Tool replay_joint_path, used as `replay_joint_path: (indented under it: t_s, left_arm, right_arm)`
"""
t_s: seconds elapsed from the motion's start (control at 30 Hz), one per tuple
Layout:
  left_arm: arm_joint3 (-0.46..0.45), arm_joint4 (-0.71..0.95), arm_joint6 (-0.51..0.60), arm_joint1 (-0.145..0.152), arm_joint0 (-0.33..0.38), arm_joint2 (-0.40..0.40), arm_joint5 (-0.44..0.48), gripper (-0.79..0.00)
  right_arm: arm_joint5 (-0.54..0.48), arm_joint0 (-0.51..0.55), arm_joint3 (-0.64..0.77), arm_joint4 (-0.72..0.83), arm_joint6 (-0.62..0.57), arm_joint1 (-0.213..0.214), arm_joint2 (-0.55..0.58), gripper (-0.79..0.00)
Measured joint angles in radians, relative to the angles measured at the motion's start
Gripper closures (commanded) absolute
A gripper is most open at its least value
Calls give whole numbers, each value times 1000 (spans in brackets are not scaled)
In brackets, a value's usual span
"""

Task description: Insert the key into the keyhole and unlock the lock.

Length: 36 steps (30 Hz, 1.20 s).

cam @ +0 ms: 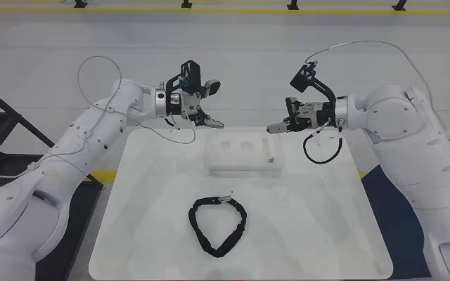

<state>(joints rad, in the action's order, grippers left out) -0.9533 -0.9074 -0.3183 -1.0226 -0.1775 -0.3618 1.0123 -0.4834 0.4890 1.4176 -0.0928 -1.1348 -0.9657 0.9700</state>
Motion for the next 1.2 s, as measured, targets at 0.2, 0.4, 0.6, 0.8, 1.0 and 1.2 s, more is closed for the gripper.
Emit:
replay_joint_path:
  t_s: [0.2,0.4,0.6,0.8,1.0,1.2]
  left_arm:
    - [0,0,0,0,0,0,0,-785]
    - [0,0,0,0,0,0,0,-785]
    - [0,0,0,0,0,0,0,-785]
    - [0,0,0,0,0,0,0,-785]
    - [0,0,0,0,0,0,0,-785]
    - [0,0,0,0,0,0,0,-785]
  right_arm:
    - [0,0,0,0,0,0,0,-785]
    - [0,0,0,0,0,0,0,-785]
    - [0,0,0,0,0,0,0,-784]
    - [1,1,-1,0,1,0,0,-785]
    - [55,38,-25,-47,33,1,-13,-785]
    - [105,36,-98,-72,33,-15,-70,-785]
